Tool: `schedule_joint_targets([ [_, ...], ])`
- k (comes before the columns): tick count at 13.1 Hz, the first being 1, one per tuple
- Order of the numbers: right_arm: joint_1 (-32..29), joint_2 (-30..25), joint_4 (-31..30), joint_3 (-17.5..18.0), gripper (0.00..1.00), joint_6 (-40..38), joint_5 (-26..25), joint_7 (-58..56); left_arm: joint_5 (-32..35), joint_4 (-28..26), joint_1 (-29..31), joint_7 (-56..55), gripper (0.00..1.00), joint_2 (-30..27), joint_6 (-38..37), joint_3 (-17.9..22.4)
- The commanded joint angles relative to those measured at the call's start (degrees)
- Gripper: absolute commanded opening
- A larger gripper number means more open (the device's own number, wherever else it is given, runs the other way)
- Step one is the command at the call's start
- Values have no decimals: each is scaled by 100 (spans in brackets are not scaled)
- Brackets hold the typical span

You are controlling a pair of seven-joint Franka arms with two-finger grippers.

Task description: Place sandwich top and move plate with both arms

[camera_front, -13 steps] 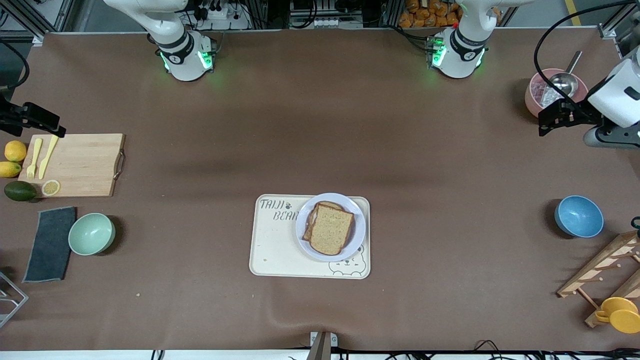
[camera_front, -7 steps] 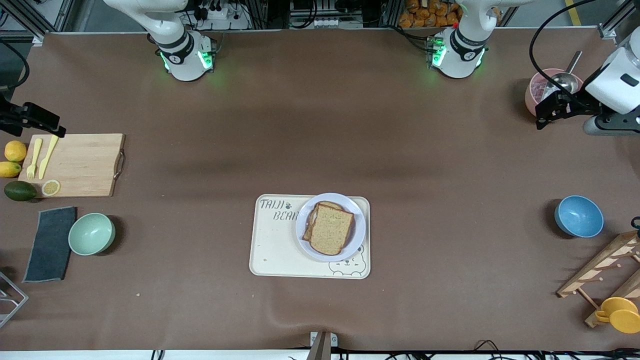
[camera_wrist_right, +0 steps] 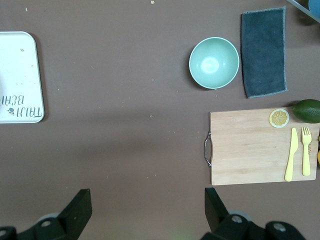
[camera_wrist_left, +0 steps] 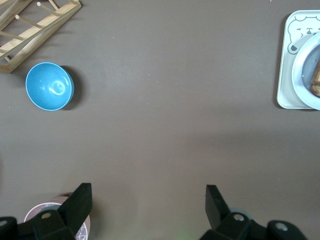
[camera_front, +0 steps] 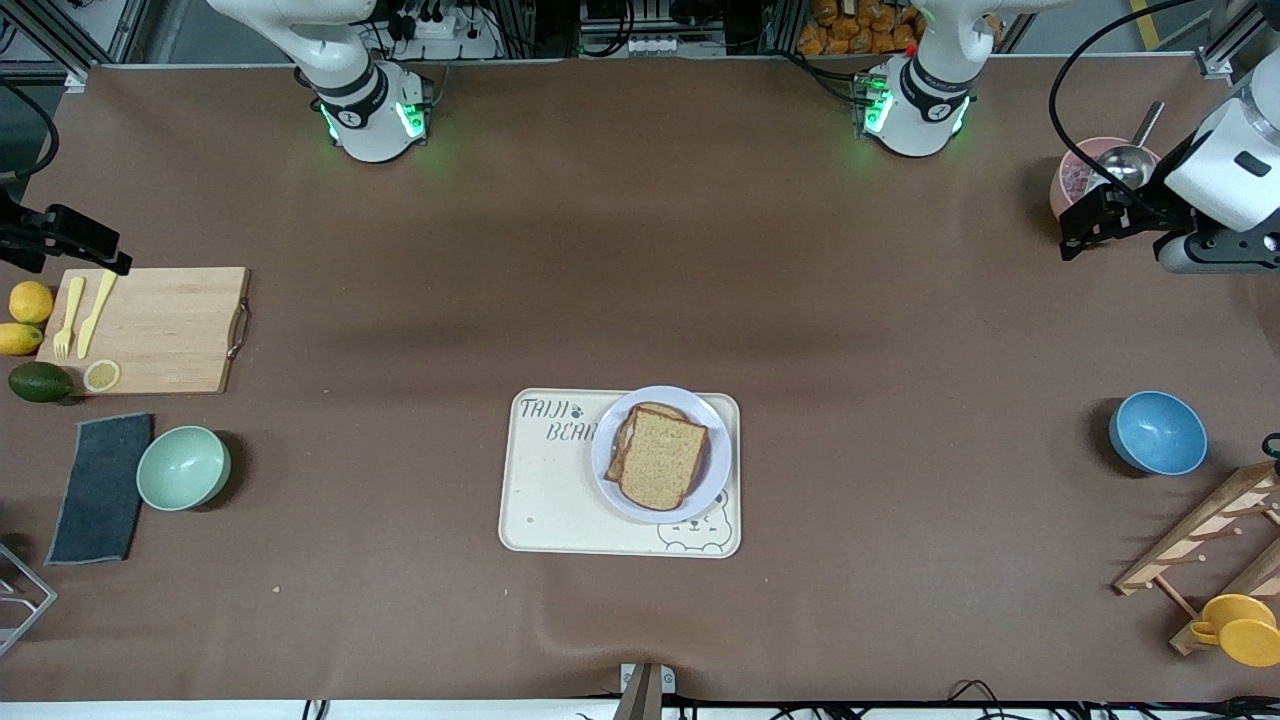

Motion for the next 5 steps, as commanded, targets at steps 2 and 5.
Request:
schedule_joint_targets([
  [2,25,29,99,-11,100,-49,-36,-36,-85,25,-14,-74,100,-60,-5,-12],
  [5,25,29,99,-11,100,-49,-36,-36,-103,69,-14,-83,100,-60,-5,-3],
])
